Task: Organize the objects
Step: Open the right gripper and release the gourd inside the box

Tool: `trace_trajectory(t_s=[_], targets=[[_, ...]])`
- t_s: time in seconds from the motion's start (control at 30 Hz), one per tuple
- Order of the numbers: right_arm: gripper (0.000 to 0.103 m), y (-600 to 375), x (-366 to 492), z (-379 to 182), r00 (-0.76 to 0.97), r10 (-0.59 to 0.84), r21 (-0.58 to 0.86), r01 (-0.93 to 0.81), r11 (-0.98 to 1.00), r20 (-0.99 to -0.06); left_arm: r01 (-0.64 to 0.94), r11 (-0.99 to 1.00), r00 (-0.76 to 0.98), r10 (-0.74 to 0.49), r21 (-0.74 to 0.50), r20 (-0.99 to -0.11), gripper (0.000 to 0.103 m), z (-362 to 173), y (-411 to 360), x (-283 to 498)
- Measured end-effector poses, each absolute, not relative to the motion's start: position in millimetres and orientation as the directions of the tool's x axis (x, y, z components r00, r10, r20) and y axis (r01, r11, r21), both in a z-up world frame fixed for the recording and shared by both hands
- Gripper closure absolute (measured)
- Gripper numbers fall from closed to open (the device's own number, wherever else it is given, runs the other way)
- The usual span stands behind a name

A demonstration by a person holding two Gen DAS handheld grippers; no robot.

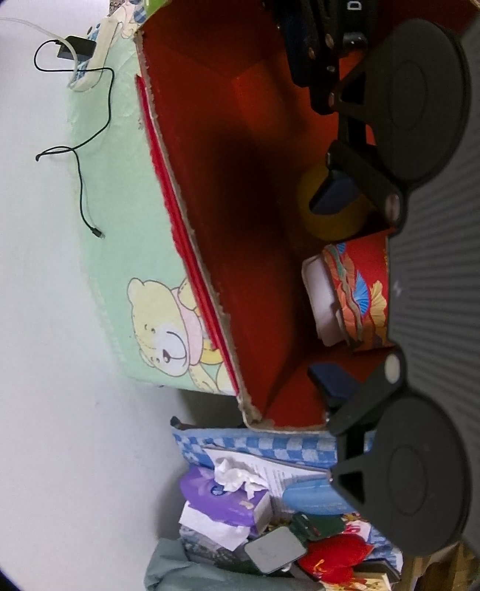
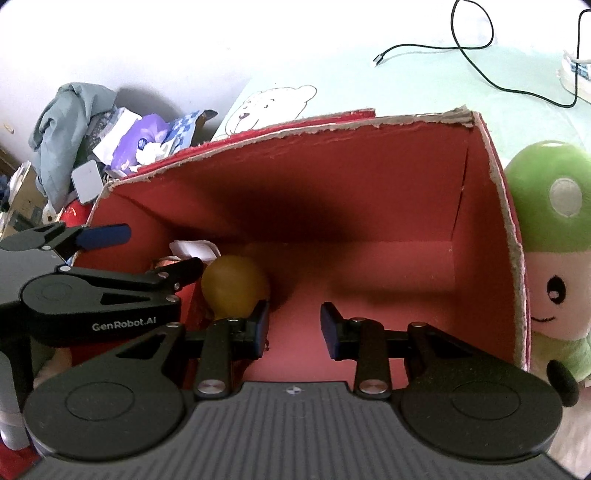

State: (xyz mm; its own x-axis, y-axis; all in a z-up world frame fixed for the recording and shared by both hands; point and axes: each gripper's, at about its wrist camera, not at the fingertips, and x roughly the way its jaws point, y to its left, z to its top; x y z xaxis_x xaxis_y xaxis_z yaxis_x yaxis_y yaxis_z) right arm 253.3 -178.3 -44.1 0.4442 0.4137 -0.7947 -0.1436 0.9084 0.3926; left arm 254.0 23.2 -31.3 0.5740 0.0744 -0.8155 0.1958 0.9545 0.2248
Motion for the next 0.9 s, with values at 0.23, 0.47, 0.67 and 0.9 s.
trace_trajectory(t_s=[0.23,0.47,0.67,0.9], targets=[[0.069,-179.6,251.2,-42.4,0.471,0.414,0.397,-0.140,0.907,-0.779,0.180,0.956,0.580,0.087,0.232,-0.810,0.012,-30.7,23.6,254.7],[0.069,-178.8,252.2,-42.3,0.468,0.401,0.380,-0.143,0.914,-0.787,0.195,0.947,0.555,0.108,0.255,-0.825,0.012,-34.5,20.3,257.6],[0.080,-174.3,250.0,-41.1,0.497,0.322,0.307,-0.115,0.945,-0.806,0.198,0.944,0.550,0.116,0.265,-0.827,0.012,-35.5,19.1,257.1],[0.085,-175.5,247.8,-39.4,0.531,0.264,0.263,-0.079,0.961,-0.805,0.201,0.942,0.548,0.118,0.268,-0.828,0.012,-36.3,19.0,257.2]])
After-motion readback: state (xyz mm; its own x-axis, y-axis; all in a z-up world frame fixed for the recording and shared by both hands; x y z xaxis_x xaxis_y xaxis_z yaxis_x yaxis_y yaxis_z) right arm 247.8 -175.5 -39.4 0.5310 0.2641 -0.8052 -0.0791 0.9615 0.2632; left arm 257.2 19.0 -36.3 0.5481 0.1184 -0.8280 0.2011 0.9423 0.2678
